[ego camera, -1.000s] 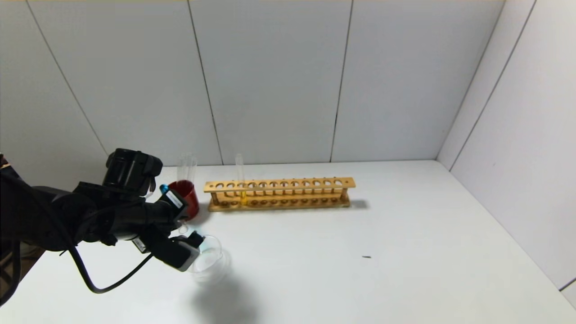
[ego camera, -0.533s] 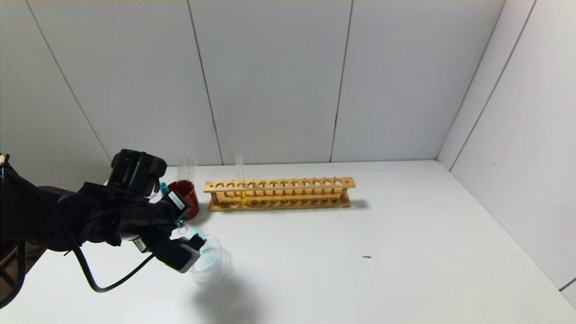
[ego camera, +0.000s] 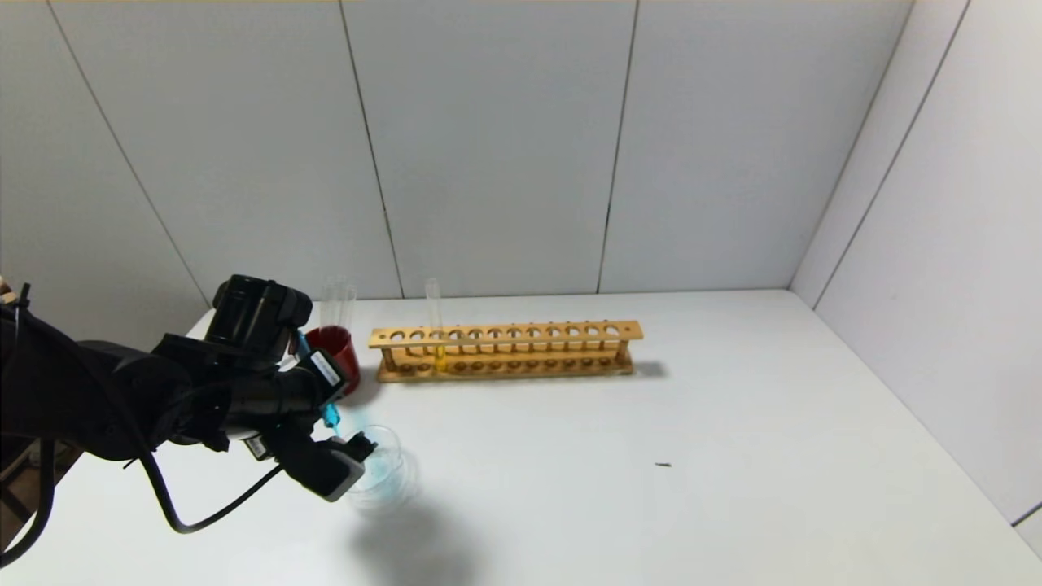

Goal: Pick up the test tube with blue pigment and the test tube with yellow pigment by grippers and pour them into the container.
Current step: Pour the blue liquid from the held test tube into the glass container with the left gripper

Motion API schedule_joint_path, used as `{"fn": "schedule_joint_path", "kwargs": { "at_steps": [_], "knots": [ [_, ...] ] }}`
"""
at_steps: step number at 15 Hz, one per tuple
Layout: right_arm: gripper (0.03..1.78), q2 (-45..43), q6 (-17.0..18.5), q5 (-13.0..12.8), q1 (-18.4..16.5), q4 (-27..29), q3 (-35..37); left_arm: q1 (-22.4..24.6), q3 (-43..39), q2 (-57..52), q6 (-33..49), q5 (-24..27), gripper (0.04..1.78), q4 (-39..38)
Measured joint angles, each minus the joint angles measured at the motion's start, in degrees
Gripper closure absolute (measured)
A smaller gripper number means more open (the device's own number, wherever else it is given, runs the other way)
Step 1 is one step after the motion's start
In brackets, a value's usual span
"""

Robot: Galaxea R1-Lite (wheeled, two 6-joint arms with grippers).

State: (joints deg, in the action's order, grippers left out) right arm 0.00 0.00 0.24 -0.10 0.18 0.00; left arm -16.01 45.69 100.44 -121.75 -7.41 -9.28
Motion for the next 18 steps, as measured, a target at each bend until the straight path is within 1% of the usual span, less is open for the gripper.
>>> {"fn": "schedule_joint_path", "kwargs": {
  "at_steps": [4,7,11,18],
  "knots": [
    [0.06,0.0,0.0,0.0,0.0,0.0,0.0,-0.1,-0.2,0.3,-0.4,-0.1,1.50,0.0],
    [0.06,0.0,0.0,0.0,0.0,0.0,0.0,-0.1,0.0,0.6,-2.7,-0.2,1.50,-0.8],
    [0.06,0.0,0.0,0.0,0.0,0.0,0.0,-1.0,-0.2,0.9,-3.4,-0.2,1.50,-1.7],
    [0.06,0.0,0.0,0.0,0.0,0.0,0.0,-1.3,-0.1,0.1,-8.5,-0.1,1.50,-1.7]
  ]
}}
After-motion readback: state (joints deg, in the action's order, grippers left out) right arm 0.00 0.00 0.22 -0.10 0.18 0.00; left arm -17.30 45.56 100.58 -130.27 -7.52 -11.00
